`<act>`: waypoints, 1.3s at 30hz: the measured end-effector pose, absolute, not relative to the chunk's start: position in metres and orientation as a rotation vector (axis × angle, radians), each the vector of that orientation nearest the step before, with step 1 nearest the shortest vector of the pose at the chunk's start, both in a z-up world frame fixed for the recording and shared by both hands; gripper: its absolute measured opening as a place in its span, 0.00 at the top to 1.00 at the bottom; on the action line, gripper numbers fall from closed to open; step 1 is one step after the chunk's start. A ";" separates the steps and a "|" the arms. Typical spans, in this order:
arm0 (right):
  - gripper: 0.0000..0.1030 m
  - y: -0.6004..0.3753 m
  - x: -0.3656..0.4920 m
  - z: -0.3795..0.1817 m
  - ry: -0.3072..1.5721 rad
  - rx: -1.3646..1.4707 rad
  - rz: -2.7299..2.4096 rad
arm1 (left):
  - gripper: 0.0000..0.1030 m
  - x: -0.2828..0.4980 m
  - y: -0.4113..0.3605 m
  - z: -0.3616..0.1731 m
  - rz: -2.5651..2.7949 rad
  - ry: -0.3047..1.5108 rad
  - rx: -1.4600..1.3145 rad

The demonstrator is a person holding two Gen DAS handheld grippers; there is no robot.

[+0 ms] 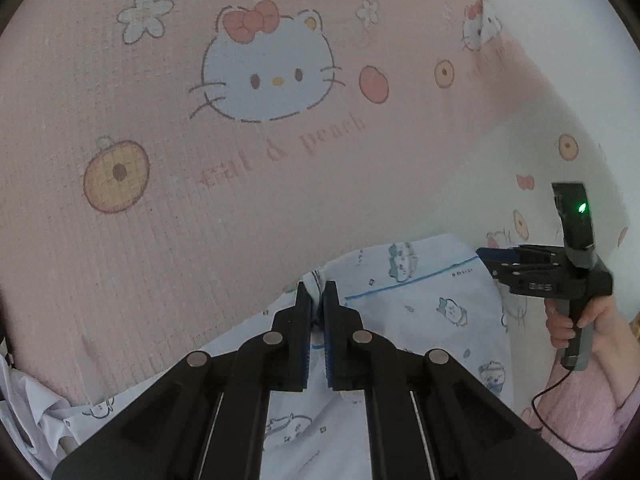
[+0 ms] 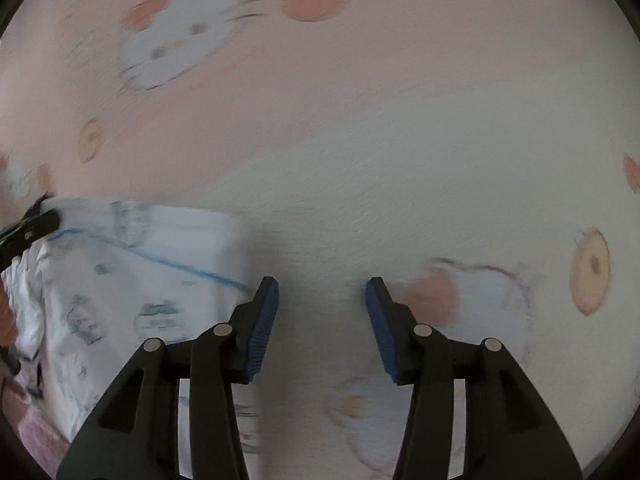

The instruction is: Fold clothes

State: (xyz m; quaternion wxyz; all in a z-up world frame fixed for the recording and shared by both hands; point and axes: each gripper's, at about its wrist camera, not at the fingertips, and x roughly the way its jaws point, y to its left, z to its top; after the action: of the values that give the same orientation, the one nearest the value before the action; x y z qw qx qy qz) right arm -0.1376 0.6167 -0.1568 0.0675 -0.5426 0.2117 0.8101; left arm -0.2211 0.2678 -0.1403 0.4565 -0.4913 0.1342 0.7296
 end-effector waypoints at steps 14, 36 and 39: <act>0.58 0.583 -0.108 -0.157 0.579 -1.858 2.664 | 0.94 -0.214 0.251 -0.163 1.785 0.332 -1.264; 0.73 0.581 -0.116 -0.165 0.690 -1.909 2.579 | 0.94 -0.209 0.248 -0.163 1.791 0.351 -1.258; 0.90 0.570 -0.113 -0.167 0.581 -1.921 2.601 | 0.94 -0.208 0.248 -0.162 1.792 0.357 -1.258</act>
State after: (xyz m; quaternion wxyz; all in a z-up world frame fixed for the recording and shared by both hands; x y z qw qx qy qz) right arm -0.1134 0.5702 -0.1673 -0.0715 -0.5832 0.1765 0.7897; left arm -0.2077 0.2483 -0.1625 0.4455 -0.5077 0.1440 0.7232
